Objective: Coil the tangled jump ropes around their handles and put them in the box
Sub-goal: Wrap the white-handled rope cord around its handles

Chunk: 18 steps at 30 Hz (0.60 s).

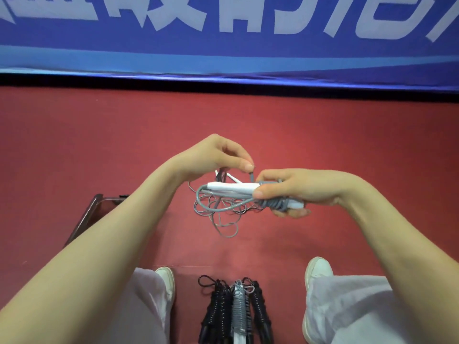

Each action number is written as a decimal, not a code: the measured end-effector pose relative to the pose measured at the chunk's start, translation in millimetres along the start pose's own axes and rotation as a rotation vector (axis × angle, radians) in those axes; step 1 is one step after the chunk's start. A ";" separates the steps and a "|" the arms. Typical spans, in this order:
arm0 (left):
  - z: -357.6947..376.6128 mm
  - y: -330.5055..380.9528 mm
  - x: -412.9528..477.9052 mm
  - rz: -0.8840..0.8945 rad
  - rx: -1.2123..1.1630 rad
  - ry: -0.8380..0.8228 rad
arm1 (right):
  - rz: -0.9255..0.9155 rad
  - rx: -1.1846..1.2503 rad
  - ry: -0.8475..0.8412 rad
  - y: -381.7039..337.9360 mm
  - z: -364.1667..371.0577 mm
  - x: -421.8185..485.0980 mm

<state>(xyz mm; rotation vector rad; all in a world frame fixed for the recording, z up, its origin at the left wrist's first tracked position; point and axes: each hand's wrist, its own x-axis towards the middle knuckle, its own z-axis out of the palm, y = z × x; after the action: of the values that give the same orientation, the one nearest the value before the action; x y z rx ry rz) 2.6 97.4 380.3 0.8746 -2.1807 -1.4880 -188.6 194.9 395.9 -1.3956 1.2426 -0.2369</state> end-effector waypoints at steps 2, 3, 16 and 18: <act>3.6 6.8 -0.3 0.005 0.049 0.024 | 0.067 -0.111 0.041 -2.4 -0.6 1.2; 5.9 7.9 -0.2 0.010 0.070 0.040 | 0.090 -0.176 0.074 -3.0 -0.5 2.4; 39.8 16.2 0.7 -0.167 -0.394 0.040 | -0.078 -0.835 1.141 13.5 -7.1 20.7; 43.4 16.0 2.4 -0.152 -0.446 0.008 | -0.144 -0.760 1.194 13.4 -7.0 21.0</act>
<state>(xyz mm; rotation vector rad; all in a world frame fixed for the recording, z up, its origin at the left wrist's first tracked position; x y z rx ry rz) -29.9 130.3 378.4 0.8963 -1.6993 -1.9347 -192.2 178.3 376.4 -2.0895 2.3634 -0.8450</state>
